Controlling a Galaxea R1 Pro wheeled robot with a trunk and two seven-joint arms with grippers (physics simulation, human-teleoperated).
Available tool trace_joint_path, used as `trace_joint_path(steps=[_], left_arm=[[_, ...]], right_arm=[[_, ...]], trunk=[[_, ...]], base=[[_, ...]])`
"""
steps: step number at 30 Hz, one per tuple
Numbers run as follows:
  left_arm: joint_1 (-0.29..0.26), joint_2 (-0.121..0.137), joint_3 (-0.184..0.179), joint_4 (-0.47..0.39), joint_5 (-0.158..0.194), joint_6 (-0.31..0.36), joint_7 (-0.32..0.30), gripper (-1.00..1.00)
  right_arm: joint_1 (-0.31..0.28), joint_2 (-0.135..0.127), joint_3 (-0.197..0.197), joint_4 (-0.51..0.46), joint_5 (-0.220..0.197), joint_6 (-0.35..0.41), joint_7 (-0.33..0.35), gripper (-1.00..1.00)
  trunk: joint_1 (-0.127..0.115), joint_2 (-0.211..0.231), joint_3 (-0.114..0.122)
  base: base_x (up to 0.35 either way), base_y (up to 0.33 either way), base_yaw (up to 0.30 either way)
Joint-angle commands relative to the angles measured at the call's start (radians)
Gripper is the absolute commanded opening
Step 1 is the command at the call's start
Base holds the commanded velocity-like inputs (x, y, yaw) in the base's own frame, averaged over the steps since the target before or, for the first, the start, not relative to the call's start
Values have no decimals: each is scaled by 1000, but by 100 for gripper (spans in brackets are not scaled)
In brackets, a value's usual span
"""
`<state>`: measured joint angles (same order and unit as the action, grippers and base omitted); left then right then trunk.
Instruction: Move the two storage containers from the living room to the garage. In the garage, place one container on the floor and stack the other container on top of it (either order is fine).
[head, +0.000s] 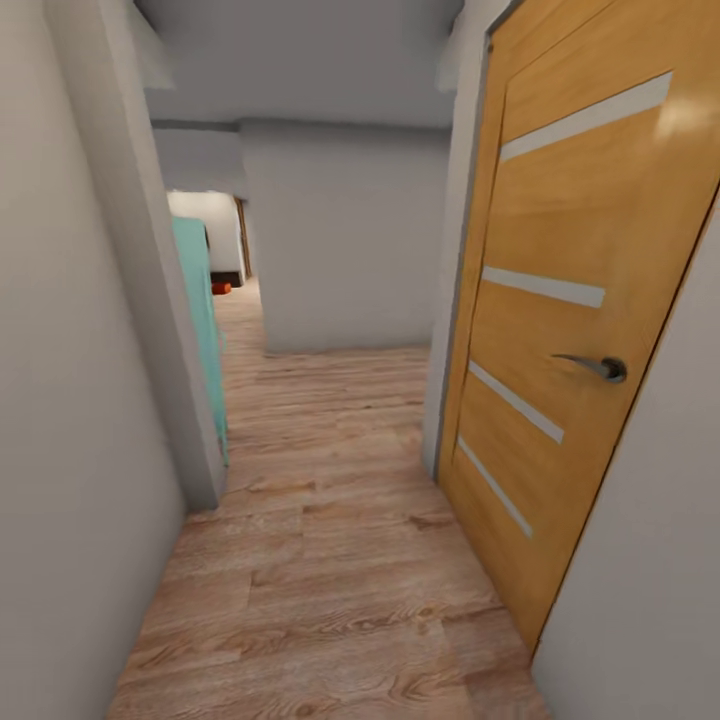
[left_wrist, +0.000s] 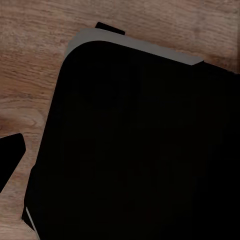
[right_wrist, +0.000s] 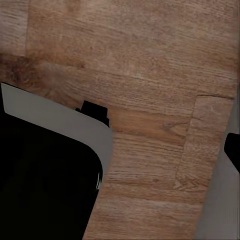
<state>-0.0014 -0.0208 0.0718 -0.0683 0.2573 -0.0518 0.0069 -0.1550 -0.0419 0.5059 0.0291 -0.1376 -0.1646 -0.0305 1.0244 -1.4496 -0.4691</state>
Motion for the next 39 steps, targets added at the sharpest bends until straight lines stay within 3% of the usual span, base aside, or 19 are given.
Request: trace_joint_path(steps=[1, 12, 26, 39], left_arm=[[0, 0, 7, -1, 0, -2, 1, 100], [0, 1, 6, 0, 0, -2, 1, 100], [0, 0, 6, 1, 1, -2, 1, 100], [0, 2, 8, -1, 3, 1, 1, 100]], right_arm=[[-1, 0, 8, 3, -10, -6, 0, 100], [0, 8, 8, 3, -11, -5, 0, 100], [-1, 2, 6, 3, -14, -5, 0, 100], [0, 11, 2, 2, -22, -5, 1, 100]], trunk=[[1, 0, -1], [1, 0, -1], [1, 0, -1], [1, 0, -1]], base=[[321, 0, 183], [321, 0, 41], [321, 0, 235], [321, 0, 21]])
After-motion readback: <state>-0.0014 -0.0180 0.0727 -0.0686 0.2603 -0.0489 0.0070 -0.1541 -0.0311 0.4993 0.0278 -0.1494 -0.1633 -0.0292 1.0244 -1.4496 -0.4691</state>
